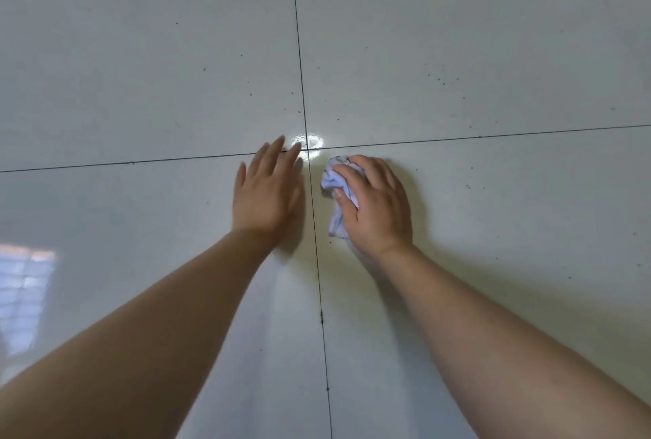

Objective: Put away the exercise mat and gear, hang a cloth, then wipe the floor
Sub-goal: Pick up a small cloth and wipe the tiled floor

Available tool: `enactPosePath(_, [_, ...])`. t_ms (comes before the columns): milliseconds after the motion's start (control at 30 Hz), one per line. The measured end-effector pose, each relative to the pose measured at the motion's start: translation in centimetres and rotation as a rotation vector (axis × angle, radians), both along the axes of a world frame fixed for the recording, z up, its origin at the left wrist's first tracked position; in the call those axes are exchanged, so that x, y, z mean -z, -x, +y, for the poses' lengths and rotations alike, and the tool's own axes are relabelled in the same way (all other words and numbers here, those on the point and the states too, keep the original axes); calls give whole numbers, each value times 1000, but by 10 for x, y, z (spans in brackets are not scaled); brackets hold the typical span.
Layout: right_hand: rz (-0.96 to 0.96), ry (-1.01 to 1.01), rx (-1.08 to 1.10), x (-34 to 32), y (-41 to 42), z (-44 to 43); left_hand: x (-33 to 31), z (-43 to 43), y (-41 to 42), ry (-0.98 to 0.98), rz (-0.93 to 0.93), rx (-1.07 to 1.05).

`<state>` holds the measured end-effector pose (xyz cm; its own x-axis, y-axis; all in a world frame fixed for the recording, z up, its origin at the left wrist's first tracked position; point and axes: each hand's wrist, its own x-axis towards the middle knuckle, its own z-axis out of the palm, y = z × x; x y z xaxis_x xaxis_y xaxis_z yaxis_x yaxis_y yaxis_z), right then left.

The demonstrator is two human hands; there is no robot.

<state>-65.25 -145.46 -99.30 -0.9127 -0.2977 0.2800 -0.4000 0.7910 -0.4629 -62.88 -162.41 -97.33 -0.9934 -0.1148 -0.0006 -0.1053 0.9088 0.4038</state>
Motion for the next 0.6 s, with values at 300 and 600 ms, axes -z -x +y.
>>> enactPosePath(300, [-28, 65, 109, -3, 15, -7, 15, 8, 10, 117, -34, -80])
enactPosePath(600, [-80, -37, 42, -10, 109, -41, 13, 11, 10, 104, -59, -82])
